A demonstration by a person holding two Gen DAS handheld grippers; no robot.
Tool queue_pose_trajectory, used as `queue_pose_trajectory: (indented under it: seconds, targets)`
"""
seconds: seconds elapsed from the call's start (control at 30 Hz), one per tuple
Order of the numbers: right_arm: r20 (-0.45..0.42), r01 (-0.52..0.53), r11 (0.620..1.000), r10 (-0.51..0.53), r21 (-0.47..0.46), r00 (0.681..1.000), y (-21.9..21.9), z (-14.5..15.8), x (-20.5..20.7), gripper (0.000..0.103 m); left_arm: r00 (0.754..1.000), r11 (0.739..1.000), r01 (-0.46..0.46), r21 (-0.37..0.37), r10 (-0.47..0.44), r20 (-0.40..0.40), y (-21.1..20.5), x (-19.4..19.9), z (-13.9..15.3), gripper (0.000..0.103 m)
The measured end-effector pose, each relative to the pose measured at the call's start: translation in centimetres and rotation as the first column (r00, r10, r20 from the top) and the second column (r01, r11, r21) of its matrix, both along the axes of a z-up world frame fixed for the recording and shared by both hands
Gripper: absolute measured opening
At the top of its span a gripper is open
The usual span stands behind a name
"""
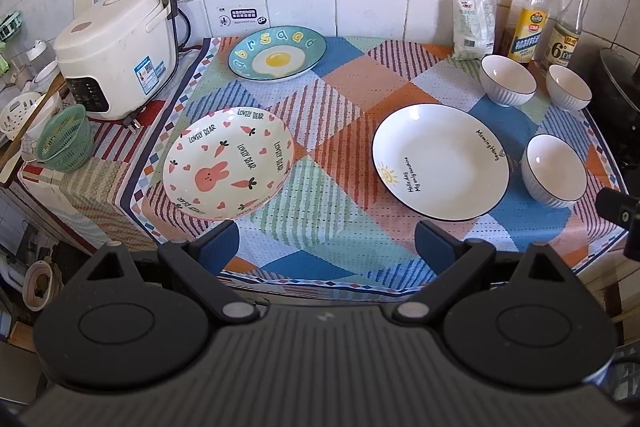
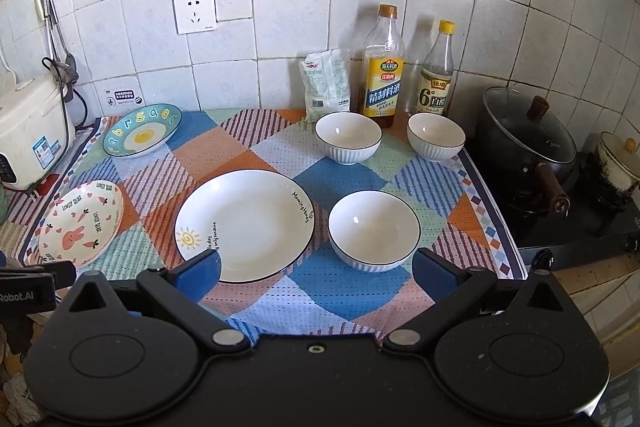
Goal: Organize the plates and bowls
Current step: 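Move both tools toward the white Morning Honey plate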
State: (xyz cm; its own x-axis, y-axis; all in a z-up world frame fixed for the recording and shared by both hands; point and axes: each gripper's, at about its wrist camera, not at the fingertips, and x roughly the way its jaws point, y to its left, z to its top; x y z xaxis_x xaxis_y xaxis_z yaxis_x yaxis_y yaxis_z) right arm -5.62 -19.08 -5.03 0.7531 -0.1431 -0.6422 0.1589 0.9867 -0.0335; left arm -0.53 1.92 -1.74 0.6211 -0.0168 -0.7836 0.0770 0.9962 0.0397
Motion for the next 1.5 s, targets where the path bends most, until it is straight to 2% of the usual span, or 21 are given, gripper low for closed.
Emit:
queue_pose_trajectory:
  seconds: [0.3, 0.53, 1.0, 1.03, 1.1, 1.17, 1.3, 1.37, 1.43, 1.5]
  targets:
    - [0.002, -0.005, 1.000, 0.005, -0.015, 1.000, 0.2, -0.2, 0.5, 0.103, 1.000, 1.000, 0.006, 0.001, -0.006, -0.005, 0.0, 0.5, -0.4, 0.096]
    - [-0.007, 0.000, 1.000, 0.000, -0.026, 1.000, 0.0, -0.5, 1.0, 0.103, 0.999, 0.999, 0.027, 0.017, -0.028, 0.045, -0.6, 0.4, 0.0, 0.095]
    - [0.002, 0.019, 1.000, -0.019, 0.001, 1.000, -0.3, -0.9, 1.2, 0.103, 0.997, 0.997, 0.074, -0.025, -0.073, 0.038, -0.1, 0.5, -0.1, 0.094]
    - [0.009, 0.015, 1.000, -0.015, -0.002, 1.000, -0.3, -1.0, 1.1, 0.103, 0.997, 0.996, 0.075, -0.042, -0.074, 0.036, 0.1, 0.5, -0.1, 0.094]
    - [0.047, 0.005, 1.000, -0.004, -0.021, 0.999, 0.0, -1.0, 0.8, 0.103, 0.999, 0.991, 0.053, -0.124, -0.054, 0.000, 0.9, 0.9, 0.1, 0.092]
    - [0.134, -0.015, 0.998, 0.023, -0.060, 0.991, 0.4, -0.9, 0.4, 0.103, 0.998, 0.981, 0.055, -0.183, -0.059, -0.018, 1.4, 1.2, 0.2, 0.092]
    - [0.262, -0.134, 0.987, 0.153, -0.087, 0.953, 0.7, -1.3, 0.8, 0.103, 0.997, 0.990, 0.077, -0.115, -0.076, 0.013, 1.3, 2.4, -0.3, 0.092]
    - [0.299, -0.202, 0.977, 0.214, -0.072, 0.930, 0.5, -2.2, 1.8, 0.103, 0.996, 0.990, 0.084, -0.118, -0.086, -0.012, 1.4, 3.8, -1.2, 0.092]
    - [0.286, -0.210, 0.977, 0.212, -0.038, 0.935, 0.2, -3.6, 3.2, 0.103, 0.994, 0.985, 0.101, -0.141, -0.106, -0.029, 1.4, 5.5, -2.3, 0.092]
    - [0.246, -0.203, 0.979, 0.189, 0.032, 0.951, -0.3, -5.3, 4.8, 0.103, 0.993, 0.987, 0.117, -0.109, -0.119, -0.015, 0.9, 6.9, -3.5, 0.090]
